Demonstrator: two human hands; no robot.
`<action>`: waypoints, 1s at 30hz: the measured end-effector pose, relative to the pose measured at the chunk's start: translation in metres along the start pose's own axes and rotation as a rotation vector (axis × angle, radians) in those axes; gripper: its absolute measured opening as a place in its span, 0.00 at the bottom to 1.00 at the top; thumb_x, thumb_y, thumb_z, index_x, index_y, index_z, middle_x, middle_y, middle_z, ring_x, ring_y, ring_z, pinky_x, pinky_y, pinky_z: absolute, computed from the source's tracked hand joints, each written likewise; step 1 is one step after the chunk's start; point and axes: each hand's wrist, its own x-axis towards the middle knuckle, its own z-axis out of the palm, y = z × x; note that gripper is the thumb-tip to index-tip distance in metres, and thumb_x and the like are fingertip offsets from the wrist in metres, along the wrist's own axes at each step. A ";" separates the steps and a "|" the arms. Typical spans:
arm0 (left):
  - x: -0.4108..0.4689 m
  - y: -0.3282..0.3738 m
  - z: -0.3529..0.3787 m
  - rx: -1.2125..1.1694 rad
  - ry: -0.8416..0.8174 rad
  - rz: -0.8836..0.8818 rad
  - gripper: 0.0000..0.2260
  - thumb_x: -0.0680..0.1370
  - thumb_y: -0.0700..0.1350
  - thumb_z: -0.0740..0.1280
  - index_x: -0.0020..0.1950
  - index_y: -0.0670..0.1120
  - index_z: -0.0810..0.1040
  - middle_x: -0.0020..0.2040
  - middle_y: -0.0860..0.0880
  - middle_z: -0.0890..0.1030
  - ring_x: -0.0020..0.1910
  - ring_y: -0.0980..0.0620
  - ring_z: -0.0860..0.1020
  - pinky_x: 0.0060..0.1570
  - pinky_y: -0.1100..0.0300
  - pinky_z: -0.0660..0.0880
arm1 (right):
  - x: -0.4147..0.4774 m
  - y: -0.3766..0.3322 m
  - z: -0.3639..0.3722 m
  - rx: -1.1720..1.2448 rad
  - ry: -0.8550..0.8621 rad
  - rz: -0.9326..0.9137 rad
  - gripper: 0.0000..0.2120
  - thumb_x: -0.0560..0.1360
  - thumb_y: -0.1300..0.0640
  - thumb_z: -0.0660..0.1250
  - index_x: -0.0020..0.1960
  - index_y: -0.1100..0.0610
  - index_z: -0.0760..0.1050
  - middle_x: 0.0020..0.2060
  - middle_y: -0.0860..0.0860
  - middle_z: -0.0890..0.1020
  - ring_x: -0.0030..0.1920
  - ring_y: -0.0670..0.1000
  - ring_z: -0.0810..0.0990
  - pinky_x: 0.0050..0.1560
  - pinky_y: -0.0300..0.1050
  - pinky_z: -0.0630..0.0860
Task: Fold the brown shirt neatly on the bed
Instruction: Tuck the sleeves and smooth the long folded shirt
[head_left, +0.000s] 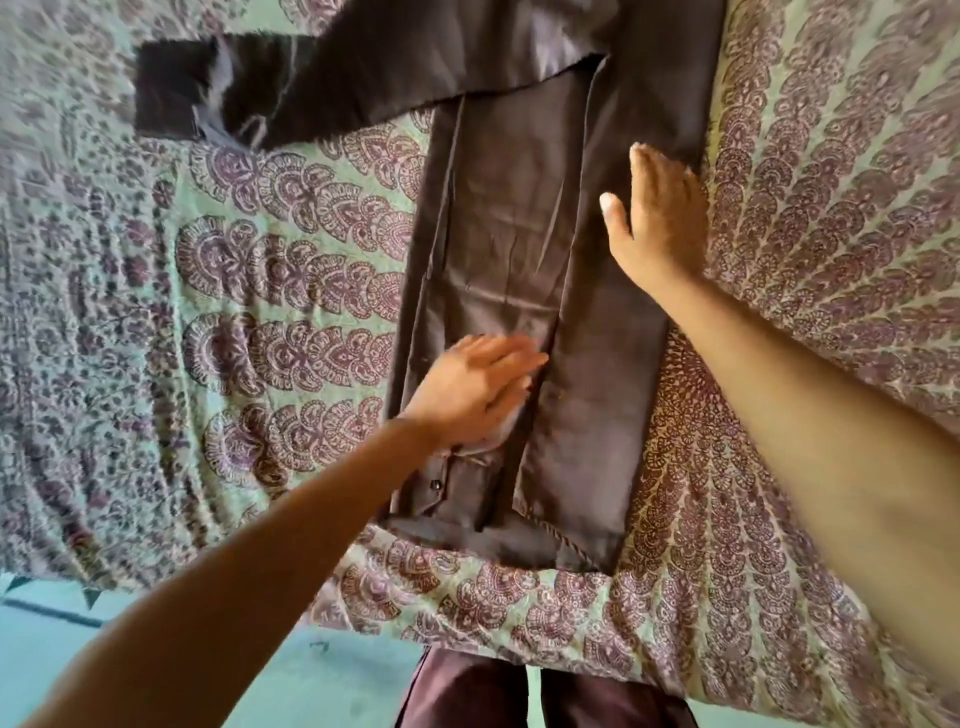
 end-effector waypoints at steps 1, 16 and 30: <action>0.011 -0.015 -0.017 -0.032 0.063 -0.127 0.15 0.77 0.47 0.58 0.58 0.45 0.79 0.54 0.46 0.81 0.47 0.44 0.80 0.46 0.55 0.75 | 0.004 -0.011 -0.002 0.013 0.038 -0.006 0.29 0.77 0.47 0.51 0.72 0.63 0.61 0.68 0.61 0.68 0.68 0.60 0.67 0.69 0.56 0.60; 0.039 -0.273 -0.193 0.011 0.689 -1.296 0.15 0.78 0.48 0.58 0.64 0.48 0.71 0.63 0.44 0.71 0.61 0.47 0.69 0.53 0.59 0.64 | 0.138 -0.196 0.037 -0.014 0.000 -0.300 0.32 0.76 0.46 0.48 0.74 0.63 0.53 0.74 0.60 0.55 0.74 0.58 0.54 0.72 0.57 0.47; 0.063 -0.266 -0.209 -0.585 0.794 -1.205 0.11 0.69 0.37 0.71 0.37 0.49 0.71 0.38 0.53 0.76 0.44 0.50 0.76 0.44 0.58 0.76 | 0.143 -0.188 0.028 0.323 -0.260 -0.230 0.27 0.81 0.49 0.51 0.75 0.62 0.51 0.75 0.57 0.53 0.75 0.52 0.51 0.74 0.47 0.46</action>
